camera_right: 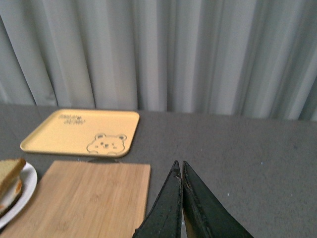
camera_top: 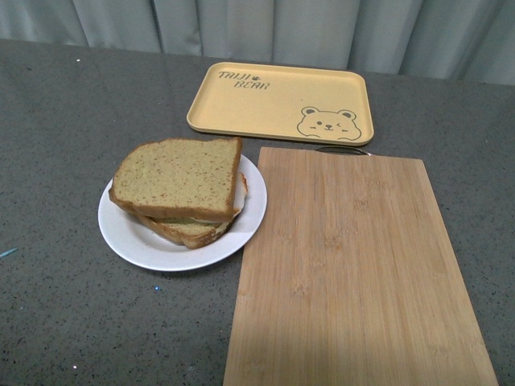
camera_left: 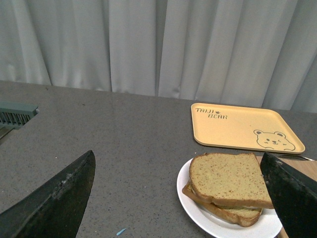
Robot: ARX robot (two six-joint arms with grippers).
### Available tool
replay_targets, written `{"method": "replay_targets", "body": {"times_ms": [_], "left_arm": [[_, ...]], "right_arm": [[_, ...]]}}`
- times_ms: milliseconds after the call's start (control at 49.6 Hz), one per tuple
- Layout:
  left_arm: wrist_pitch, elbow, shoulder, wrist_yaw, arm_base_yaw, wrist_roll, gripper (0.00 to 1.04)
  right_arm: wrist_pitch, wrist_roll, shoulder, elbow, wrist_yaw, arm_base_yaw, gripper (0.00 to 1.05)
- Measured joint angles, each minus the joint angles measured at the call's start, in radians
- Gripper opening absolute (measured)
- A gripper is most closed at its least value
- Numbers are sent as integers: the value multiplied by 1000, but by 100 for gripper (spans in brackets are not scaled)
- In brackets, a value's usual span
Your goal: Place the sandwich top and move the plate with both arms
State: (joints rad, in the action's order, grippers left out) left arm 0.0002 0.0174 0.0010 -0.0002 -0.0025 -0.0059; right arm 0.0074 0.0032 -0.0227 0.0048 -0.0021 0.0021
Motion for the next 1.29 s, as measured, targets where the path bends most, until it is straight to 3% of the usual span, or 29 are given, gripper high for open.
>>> {"method": "replay_targets", "body": {"times_ms": [161, 222, 544, 705, 907, 947, 1008, 1109, 1290], "left_arm": [[0, 0, 0, 0, 0, 0, 98], [0, 0, 0, 0, 0, 0, 98], [0, 0, 0, 0, 0, 0, 98], [0, 0, 0, 0, 0, 0, 98], [-60, 21, 28, -6, -10, -31, 98], [-142, 58, 105, -32, -34, -70, 98], [-143, 81, 226, -58, -77, -132, 98], [-8, 103, 450, -25, -121, -241, 98], [343, 193, 1007, 91, -100, -482, 98]], "right_arm": [[-5, -2, 18, 0, 0, 0, 2], [-5, -2, 18, 0, 0, 0, 10], [-6, -2, 18, 0, 0, 0, 59], [-6, -2, 18, 0, 0, 0, 96], [-6, -1, 18, 0, 0, 0, 95], [-6, -1, 18, 0, 0, 0, 95], [-6, -1, 18, 0, 0, 0, 95], [-6, -1, 18, 0, 0, 0, 95], [-6, -1, 18, 0, 0, 0, 95]]}}
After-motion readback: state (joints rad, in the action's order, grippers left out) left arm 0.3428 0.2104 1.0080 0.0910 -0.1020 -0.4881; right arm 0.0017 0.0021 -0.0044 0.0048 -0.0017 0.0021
